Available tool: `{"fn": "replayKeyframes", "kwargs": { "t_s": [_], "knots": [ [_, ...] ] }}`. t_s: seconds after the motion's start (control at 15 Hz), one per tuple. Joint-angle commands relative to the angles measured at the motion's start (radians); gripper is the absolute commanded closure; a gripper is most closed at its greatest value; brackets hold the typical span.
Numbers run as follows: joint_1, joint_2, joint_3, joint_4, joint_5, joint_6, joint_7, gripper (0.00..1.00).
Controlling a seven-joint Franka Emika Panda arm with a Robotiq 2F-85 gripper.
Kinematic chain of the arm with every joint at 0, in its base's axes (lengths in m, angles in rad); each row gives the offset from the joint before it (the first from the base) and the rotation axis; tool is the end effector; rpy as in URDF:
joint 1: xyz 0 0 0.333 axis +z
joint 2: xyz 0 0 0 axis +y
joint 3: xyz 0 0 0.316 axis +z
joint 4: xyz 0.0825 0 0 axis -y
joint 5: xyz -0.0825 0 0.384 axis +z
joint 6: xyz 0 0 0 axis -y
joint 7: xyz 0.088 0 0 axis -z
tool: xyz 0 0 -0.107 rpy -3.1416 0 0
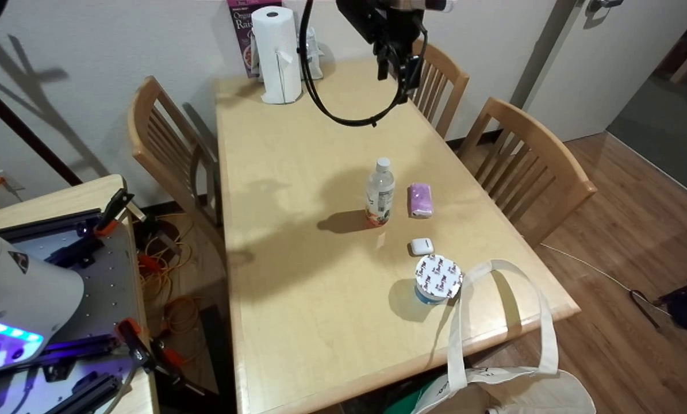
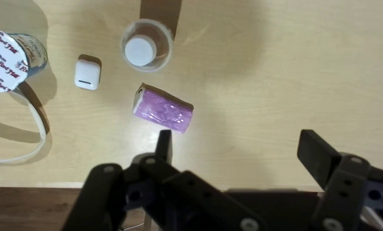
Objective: Lay down the bottle on the table
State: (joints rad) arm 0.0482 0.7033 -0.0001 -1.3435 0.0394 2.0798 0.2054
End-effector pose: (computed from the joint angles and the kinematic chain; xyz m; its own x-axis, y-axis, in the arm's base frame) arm 0.7370 0.0375 0.3140 0.9842 -0.1754 0.0248 -0.1744 -0.9838 -0.0409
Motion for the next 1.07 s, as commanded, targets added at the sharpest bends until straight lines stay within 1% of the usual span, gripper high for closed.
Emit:
{"fn": "replayKeyframes", "kwargs": {
  "t_s": [0.0, 0.2, 0.27, 0.33, 0.53, 0.67, 0.73, 0.8, 0.93, 1.0],
  "knots": [
    [-0.015, 0.152, -0.061, 0.191, -0.014, -0.045, 0.08, 0.0],
    [-0.041, 0.226, -0.106, 0.293, -0.023, -0.095, 0.094, 0.0],
    [-0.034, 0.212, -0.109, 0.269, -0.027, -0.102, 0.091, 0.0],
    [-0.039, 0.241, -0.109, 0.3, -0.035, -0.14, 0.066, 0.0],
    [-0.039, 0.287, -0.088, 0.325, -0.056, -0.214, -0.02, 0.0],
    [-0.034, 0.335, -0.076, 0.369, -0.07, -0.266, -0.065, 0.0],
    [-0.026, 0.32, -0.078, 0.353, -0.082, -0.283, -0.07, 0.0],
    [-0.017, 0.262, -0.079, 0.291, -0.093, -0.302, -0.084, 0.0],
    [-0.012, 0.254, -0.082, 0.285, -0.106, -0.327, -0.086, 0.0],
    [-0.009, 0.243, -0.085, 0.277, -0.106, -0.318, -0.06, 0.0]
  ]
}}
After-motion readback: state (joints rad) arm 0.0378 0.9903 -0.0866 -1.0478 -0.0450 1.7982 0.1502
